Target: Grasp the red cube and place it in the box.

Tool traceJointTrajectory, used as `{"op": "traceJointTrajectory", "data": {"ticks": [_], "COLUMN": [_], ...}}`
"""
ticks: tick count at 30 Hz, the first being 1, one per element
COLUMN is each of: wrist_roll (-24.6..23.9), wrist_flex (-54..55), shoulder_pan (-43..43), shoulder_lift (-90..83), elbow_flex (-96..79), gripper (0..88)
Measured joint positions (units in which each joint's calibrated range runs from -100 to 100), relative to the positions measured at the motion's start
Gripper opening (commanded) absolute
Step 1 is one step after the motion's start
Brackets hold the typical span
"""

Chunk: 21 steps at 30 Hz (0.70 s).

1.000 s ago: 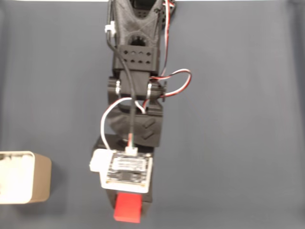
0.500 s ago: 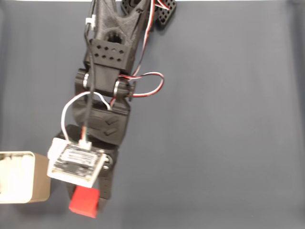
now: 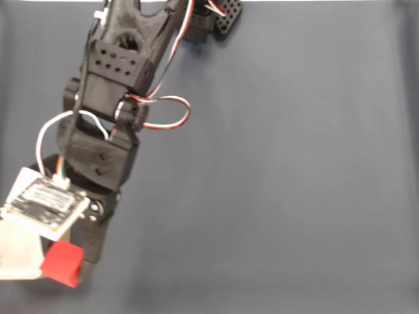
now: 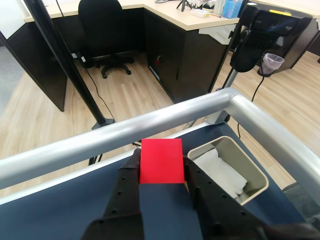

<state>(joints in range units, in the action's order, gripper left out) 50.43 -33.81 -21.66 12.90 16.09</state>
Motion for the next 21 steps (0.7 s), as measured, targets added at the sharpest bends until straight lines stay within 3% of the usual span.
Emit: {"op": "traceJointTrajectory", "data": {"ticks": [21], "wrist_roll": [0.2], "wrist_flex": [0.16], "shoulder_pan": [-5.93], "shoulder_lift": [9.99], "elbow_flex": [9.67], "gripper": [0.0]}}
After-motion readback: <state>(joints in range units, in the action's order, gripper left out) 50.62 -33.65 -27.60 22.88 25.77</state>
